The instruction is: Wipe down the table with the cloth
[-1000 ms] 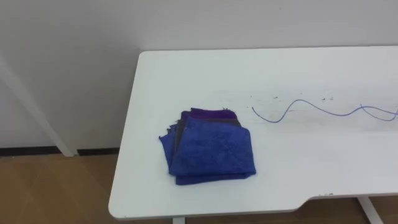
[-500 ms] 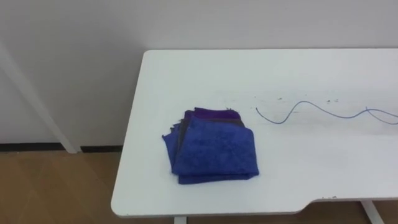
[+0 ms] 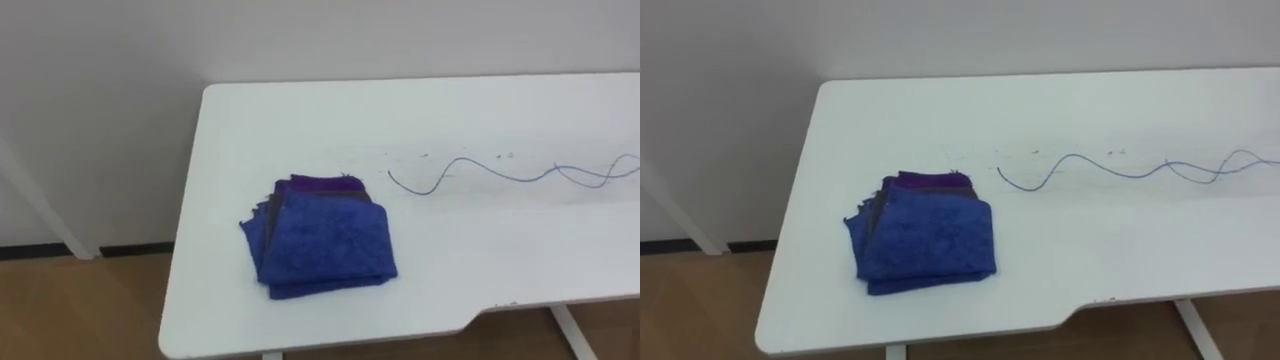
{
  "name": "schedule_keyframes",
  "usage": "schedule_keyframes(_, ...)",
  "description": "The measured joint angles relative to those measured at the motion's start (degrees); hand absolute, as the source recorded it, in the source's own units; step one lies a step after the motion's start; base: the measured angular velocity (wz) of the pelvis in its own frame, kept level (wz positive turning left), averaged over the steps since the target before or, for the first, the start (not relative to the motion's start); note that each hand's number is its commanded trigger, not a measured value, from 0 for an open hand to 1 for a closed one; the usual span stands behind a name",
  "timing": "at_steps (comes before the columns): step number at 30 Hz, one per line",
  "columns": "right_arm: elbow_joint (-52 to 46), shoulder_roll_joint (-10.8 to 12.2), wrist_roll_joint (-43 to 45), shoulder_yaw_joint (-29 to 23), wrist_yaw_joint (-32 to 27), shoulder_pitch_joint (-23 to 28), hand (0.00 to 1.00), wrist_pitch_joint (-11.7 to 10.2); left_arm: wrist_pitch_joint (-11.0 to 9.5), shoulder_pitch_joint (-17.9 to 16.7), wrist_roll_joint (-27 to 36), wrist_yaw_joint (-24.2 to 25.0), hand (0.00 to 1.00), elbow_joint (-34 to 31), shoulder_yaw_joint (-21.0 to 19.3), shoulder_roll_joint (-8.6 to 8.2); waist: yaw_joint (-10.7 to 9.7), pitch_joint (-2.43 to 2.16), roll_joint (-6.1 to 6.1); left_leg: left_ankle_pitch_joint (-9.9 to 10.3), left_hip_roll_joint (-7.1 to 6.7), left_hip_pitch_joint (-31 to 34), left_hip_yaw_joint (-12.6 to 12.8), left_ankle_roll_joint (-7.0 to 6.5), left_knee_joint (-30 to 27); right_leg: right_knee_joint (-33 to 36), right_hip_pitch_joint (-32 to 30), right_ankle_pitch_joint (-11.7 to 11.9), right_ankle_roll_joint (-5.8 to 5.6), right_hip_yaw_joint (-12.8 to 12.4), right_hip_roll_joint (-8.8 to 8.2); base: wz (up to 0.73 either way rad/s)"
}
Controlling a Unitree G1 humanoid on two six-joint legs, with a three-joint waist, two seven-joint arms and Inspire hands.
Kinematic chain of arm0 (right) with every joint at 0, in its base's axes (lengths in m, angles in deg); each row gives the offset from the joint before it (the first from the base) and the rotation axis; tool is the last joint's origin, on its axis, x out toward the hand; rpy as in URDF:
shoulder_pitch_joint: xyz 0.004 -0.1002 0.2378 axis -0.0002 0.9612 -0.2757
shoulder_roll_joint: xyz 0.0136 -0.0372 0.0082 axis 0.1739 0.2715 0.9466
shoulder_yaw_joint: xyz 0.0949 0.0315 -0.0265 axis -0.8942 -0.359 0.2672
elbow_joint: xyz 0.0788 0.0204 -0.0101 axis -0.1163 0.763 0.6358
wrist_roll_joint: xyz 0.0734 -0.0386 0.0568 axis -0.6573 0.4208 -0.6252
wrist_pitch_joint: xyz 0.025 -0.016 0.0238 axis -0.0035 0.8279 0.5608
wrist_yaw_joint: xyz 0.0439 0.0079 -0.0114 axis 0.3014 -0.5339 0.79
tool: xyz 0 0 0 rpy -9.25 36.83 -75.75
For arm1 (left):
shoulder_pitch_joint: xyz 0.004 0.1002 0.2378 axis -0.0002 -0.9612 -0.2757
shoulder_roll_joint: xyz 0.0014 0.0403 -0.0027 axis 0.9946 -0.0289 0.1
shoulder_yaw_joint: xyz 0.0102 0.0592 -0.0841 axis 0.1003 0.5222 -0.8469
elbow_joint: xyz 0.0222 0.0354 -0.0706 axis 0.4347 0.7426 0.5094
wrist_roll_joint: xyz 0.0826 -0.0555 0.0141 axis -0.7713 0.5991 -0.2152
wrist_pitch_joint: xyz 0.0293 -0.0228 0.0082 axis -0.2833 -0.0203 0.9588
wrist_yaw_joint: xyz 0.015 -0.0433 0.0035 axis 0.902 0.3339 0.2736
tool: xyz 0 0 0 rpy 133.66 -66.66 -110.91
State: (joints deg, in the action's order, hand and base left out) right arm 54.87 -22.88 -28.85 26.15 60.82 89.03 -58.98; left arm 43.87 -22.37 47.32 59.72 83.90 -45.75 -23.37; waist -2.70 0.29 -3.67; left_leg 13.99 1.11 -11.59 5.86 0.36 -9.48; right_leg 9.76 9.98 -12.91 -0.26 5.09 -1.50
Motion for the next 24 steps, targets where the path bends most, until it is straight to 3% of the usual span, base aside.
schedule_keyframes(5,-17.59,-1.27,0.22,-0.61,-6.32,-4.41,0.0,-0.49,-1.03,0.62,0.11,-0.3,0.0,-0.37,1.16,0.66,-0.23,0.01,-0.73,-0.02,0.06,0.97,1.04,-0.03,-0.12,0.1,-1.29,0.79,-0.2,-0.83,0.15,-0.12)
schedule_keyframes(9,-41.54,-1.1,4.78,3.78,-9.69,-5.03,0.0,-0.97,-1.96,0.69,0.11,-1.52,0.0,-0.45,3.31,0.67,0.54,-0.28,-0.6,-0.02,0.17,1.58,1.74,-0.03,-0.22,0.24,-2.35,0.94,-0.16,-1.19,0.24,-0.06)
schedule_keyframes(11,-50.23,-1.09,8.62,6.07,-10.04,-4.9,0.0,-2.48,-2.04,0.5,0.11,-2.33,0.0,-0.54,4.97,0.94,0.9,-0.34,-0.36,-0.02,0.29,2.01,1.75,-0.03,-0.2,0.3,-2.75,0.99,-0.11,-1.23,0.4,0.0)
schedule_keyframes(13,-59.98,-1.02,15.36,8.66,-10.05,-5.21,0.0,-4.38,-3.05,0.22,0.06,-2.33,0.0,-0.53,6.32,0.89,1.85,-0.08,-0.21,-0.02,0.43,2.16,1.8,-0.03,-0.14,0.29,-3.03,1.03,-0.05,-1.75,0.68,-0.02)
schedule_keyframes(16,-66.52,-0.65,25.45,12.05,-10.9,-5.9,0.0,-6.5,-4.1,0.1,0.06,-2.64,0.0,0.36,7.55,0.78,3.55,-0.11,-0.19,-0.02,0.49,2.09,1.51,-0.03,-0.12,0.12,-2.65,1.04,-0.03,-1.19,0.68,0.02)
schedule_keyframes(20,-71.43,-0.57,36.07,19.33,-9.97,-6.53,0.0,-6.87,-4.1,0.41,0.02,-2.65,0.0,0.49,10.52,0.38,5.19,-0.04,-0.01,-0.02,0.52,2.16,1.45,-0.02,-0.1,0.01,-2.69,1.04,-0.03,-0.86,0.68,0.01)
schedule_keyframes(24,-74.03,-0.45,49.79,28.91,-5.27,-7.69,0.0,-6.9,-4.4,0.69,0.01,-2.12,0.0,0.23,13.67,0.26,7.76,-0.11,0.36,-0.02,0.53,2.28,0.9,-0.02,-0.02,0.0,-2.46,1.04,-0.03,-0.2,0.63,0.03)
